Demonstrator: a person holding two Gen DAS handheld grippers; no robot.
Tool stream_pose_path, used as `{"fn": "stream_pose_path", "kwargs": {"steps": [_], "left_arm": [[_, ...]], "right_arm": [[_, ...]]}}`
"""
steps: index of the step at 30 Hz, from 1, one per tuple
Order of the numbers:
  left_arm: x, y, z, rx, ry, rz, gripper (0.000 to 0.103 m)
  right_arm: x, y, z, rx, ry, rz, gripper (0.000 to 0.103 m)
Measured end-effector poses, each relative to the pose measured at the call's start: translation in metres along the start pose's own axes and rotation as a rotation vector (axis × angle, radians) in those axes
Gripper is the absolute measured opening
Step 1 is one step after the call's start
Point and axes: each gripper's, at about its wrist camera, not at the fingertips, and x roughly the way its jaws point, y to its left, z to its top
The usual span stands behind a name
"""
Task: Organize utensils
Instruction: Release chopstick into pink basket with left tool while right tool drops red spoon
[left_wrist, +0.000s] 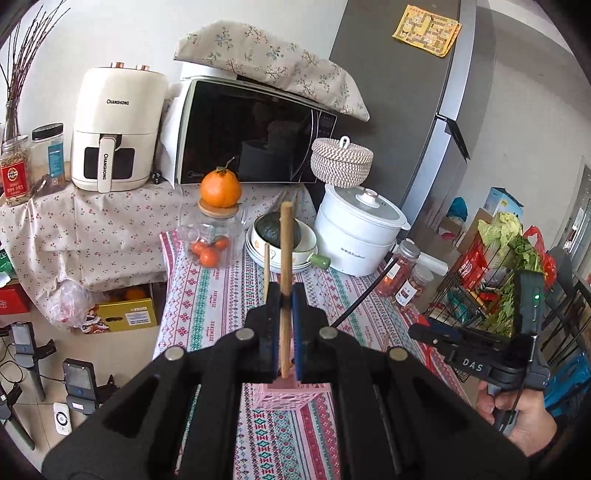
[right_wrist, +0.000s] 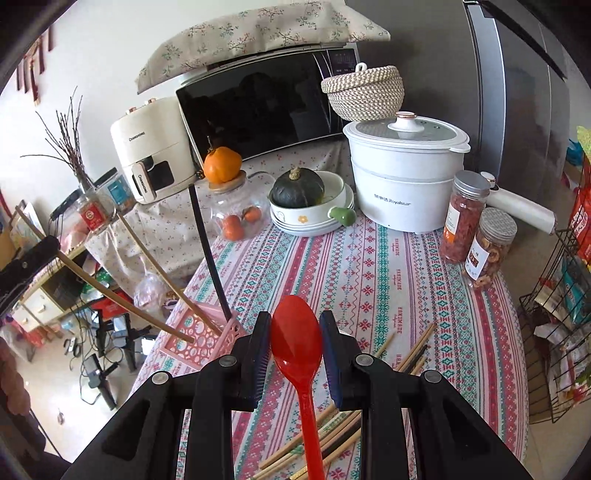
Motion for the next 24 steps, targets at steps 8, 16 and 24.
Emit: {"fn": "stream_pose_path", "kwargs": {"steps": [8,16,24], "left_arm": [[0.041,0.009,-0.012,-0.014,0.124,0.007,0.007],[0.031,0.015,-0.009,-0.061,0.12,0.023,0.038],[0.007,0.031,-0.021,-0.068,0.189,0.177,0.065]], "right_arm": [[-0.022,0.018,0.0,-0.02,-0.082,0.054,0.027],[-0.027,0.036,0.007,-0.017,-0.148,0.121,0.027],[-0.023,0.074,0.033,-0.018,-0.272,0.191,0.027]]}}
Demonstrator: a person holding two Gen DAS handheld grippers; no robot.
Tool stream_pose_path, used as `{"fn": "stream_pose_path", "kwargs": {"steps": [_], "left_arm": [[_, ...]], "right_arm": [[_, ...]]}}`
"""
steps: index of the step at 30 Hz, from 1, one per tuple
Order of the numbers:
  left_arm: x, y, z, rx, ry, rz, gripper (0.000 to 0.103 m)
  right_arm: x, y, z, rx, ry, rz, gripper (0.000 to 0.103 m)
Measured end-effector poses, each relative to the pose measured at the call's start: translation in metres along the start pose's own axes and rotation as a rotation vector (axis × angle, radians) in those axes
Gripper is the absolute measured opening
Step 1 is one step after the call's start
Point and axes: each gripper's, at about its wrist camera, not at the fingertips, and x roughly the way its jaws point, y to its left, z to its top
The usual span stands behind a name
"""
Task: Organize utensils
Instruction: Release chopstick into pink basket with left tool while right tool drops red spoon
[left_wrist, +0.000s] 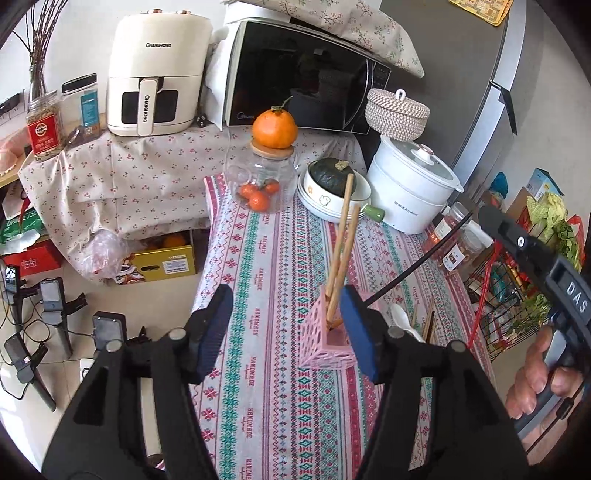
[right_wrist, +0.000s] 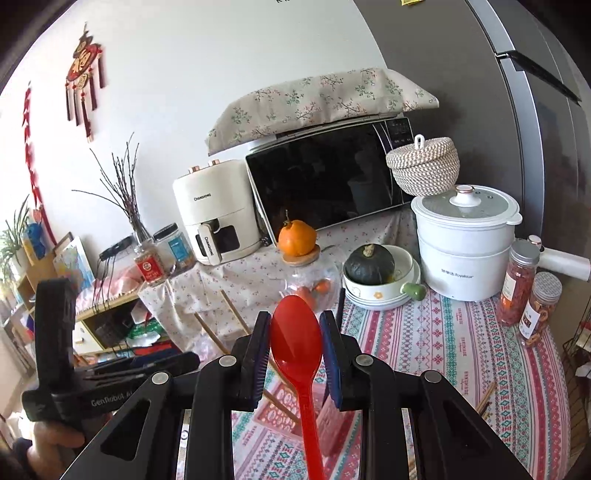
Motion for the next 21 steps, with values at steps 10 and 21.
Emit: {"fn": "stream_pose_path", "kwargs": {"steps": [10,21], "left_arm": [[0.011,0.024,-0.012,-0.044,0.12,0.042,0.071],[0.019,0.022,-0.016,-0.027,0.165,0.041,0.072]], "right_arm": [[0.058,0.035,0.016,-0.043,-0.147,-0.023,0.027],[0.1,0.026,-0.016,-0.088,-0.072,-0.113,0.027]]}}
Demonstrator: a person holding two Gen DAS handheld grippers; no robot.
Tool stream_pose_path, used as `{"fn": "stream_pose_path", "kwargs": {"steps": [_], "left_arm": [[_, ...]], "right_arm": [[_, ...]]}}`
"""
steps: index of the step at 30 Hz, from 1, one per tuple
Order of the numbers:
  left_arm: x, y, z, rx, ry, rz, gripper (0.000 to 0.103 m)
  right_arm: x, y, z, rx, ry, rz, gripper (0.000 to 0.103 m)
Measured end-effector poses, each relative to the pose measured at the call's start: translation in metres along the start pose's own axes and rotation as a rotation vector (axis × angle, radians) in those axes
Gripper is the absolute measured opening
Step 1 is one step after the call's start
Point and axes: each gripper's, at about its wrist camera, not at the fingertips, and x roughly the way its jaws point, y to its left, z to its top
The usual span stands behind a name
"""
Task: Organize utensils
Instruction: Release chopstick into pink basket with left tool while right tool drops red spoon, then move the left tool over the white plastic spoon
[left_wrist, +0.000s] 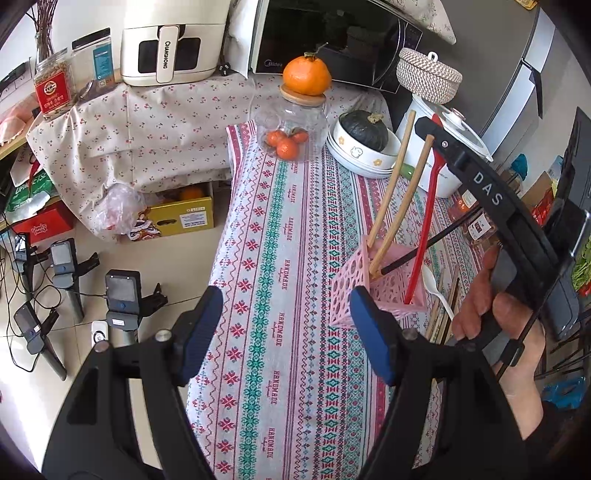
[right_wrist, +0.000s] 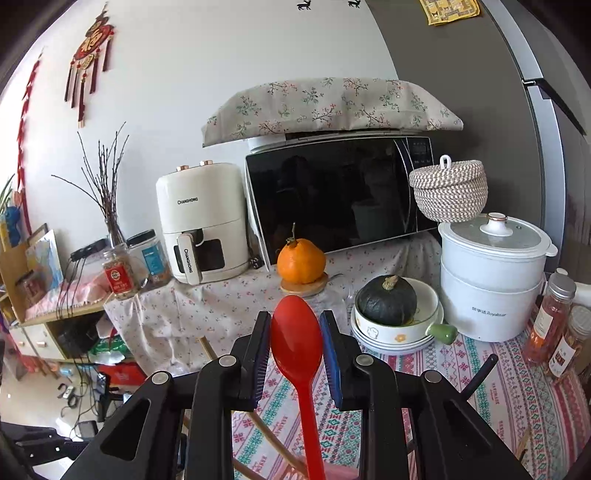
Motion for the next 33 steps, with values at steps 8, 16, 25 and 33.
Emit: {"fn": "stream_pose_path", "kwargs": {"steps": [8,16,25,33], "left_arm": [[0.004,-0.002,-0.002,0.012,0.02,-0.006,0.072],[0.001,-0.007,-0.004,0.02,0.009,-0.021,0.075],[-0.002,-0.031,-0.016,0.078,-0.004,-0.026,0.082],[0.005,-0.056,-0.03,0.159,0.015,-0.015,0.083]], "right_arm": [[-0.002,0.0,-0.014,-0.021,0.055,0.01,0.028],[-0.039,-0.015,0.003,0.001,0.05,-0.004,0.037],[-0.096,-0.066,0.006,0.052,0.123,-0.084,0.053],[-0.141,-0.096,-0.003,0.066,0.177,-0.112,0.067]]}}
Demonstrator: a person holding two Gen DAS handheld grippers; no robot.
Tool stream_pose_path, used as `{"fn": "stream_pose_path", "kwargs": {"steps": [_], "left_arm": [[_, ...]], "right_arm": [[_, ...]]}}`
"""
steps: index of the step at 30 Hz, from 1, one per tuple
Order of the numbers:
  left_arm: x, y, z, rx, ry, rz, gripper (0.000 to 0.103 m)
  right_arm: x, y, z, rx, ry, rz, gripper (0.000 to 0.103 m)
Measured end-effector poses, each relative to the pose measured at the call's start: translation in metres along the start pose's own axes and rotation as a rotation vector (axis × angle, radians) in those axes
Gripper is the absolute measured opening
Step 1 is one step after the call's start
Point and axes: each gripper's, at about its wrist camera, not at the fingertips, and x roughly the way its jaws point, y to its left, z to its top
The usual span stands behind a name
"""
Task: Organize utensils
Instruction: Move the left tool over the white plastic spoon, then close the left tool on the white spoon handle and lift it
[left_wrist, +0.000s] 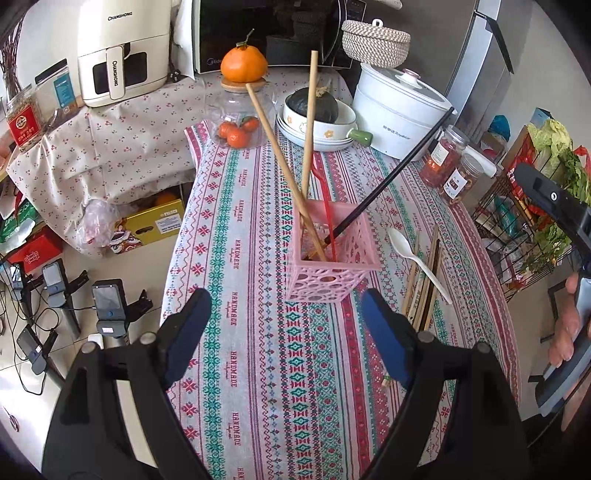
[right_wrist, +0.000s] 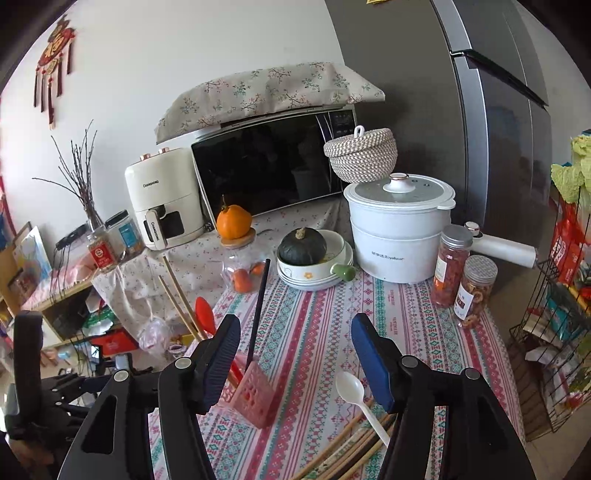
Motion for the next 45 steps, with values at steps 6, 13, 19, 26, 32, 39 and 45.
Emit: {"fn": "stream_pose_path", "kwargs": {"steps": [6,13,19,26,32,39,45], "left_arm": [[0.013,-0.02,-0.01,0.053,0.053,-0.001,0.085],[0.029,-0.047,-0.025,0.12,0.114,0.009,0.085],[0.041,-0.078,-0.037,0.183,0.161,0.013,0.085],[0.063,-0.129,-0.039,0.156,0.196,-0.052,0.085],[0.1,-0.168,-0.011,-0.013,0.191,-0.065,0.08],[0.15,-0.183,0.036,-0.185,0.179,0.018,0.067],[0.183,-0.186,0.048,-0.257,0.22,0.109,0.056]], "right_arm": [[-0.007,-0.029,-0.017,0.048,0.097,-0.046,0.08],[0.005,-0.064,-0.041,0.079,0.271,-0.118,0.083],[0.011,-0.1,-0.058,0.13,0.396,-0.164,0.084],[0.018,-0.133,-0.064,0.117,0.455,-0.234,0.084],[0.022,-0.167,-0.068,0.191,0.479,-0.273,0.084],[0.033,-0.182,-0.076,0.158,0.527,-0.295,0.084],[0.038,-0.197,-0.08,0.182,0.547,-0.283,0.084]]}}
